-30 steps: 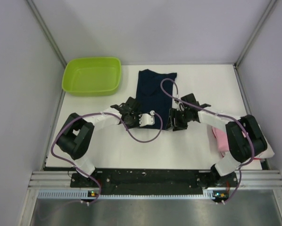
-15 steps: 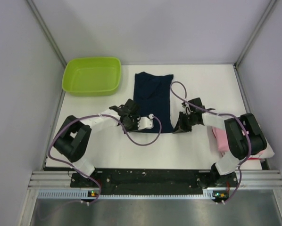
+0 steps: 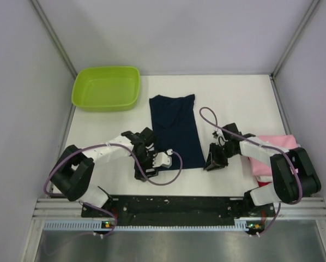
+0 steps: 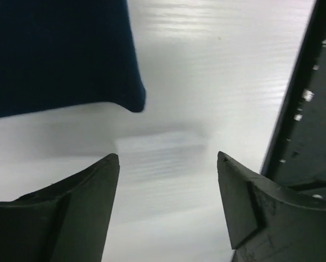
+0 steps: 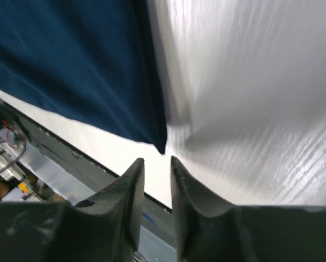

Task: Fold and stack the t-shirts
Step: Fold the folded rectangular tshirt in 1/3 of the way

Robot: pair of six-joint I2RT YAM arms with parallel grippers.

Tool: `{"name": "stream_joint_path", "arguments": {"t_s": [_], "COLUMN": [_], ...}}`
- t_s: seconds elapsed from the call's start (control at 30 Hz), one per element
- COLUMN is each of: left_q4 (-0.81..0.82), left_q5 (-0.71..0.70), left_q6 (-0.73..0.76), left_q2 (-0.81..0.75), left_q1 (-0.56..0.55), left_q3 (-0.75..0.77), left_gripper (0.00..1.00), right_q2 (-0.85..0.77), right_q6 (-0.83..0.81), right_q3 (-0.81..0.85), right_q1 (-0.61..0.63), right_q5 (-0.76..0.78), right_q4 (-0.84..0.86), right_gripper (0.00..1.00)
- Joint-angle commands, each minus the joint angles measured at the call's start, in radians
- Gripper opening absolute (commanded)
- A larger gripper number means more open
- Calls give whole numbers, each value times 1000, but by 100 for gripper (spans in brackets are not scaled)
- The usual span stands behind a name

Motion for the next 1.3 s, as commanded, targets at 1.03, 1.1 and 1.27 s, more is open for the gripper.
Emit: {"name": "stream_joint_path", "arguments": {"t_s": [1.03,1.1,1.27], "left_q4": [57,45,26], "left_q5": [102,108,127], "left_q6": [-184,-189,-226], "left_q2": [348,352,345], "left_q1": [262,262,262], "left_q3": [528,543,612], "left_gripper": [16,0,0], "right_q2": [624,618,572], "right_q6": [-337,-340,-343], "right_q3": [795,790,776], "right_q1": [-31,-32,-43], "right_q5": [4,7,12], "right_q4": [84,84,84], "right_gripper": [17,3,0]}}
